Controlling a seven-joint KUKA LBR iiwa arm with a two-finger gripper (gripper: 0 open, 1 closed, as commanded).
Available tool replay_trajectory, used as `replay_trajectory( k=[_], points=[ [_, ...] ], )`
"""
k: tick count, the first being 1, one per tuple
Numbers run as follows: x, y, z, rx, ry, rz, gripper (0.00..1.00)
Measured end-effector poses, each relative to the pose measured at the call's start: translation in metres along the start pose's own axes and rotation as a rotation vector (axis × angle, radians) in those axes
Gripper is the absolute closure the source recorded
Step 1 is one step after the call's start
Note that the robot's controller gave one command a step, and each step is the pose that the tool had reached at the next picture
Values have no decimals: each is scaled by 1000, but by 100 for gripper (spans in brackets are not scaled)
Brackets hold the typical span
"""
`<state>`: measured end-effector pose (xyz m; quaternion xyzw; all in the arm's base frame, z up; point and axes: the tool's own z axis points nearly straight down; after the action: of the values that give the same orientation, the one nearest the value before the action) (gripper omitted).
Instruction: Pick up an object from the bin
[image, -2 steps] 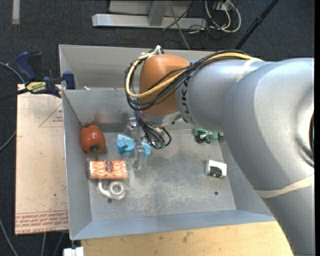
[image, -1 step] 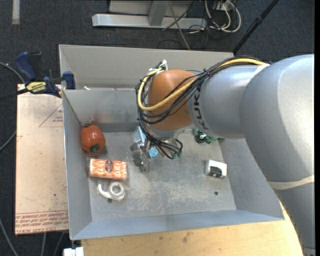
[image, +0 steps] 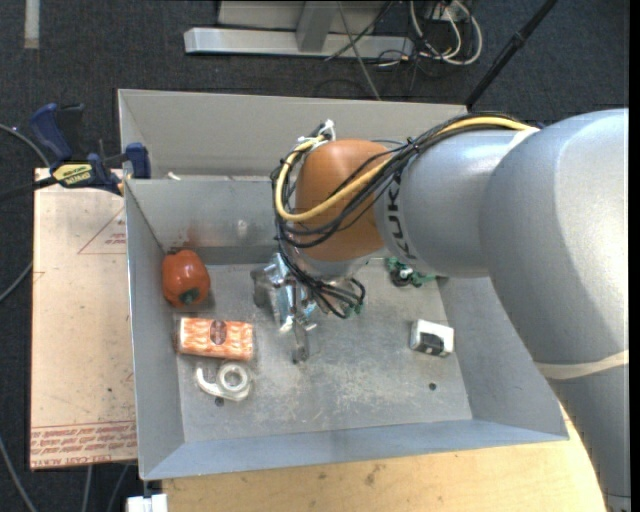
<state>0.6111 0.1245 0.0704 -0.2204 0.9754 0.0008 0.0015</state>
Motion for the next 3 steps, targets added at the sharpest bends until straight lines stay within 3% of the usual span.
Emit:
replay_trajectory(
  k=[1,3],
  points=[
    [0,0,0,0,0,0,0],
    [-25,24,0,1,0,-94,0]
  ],
)
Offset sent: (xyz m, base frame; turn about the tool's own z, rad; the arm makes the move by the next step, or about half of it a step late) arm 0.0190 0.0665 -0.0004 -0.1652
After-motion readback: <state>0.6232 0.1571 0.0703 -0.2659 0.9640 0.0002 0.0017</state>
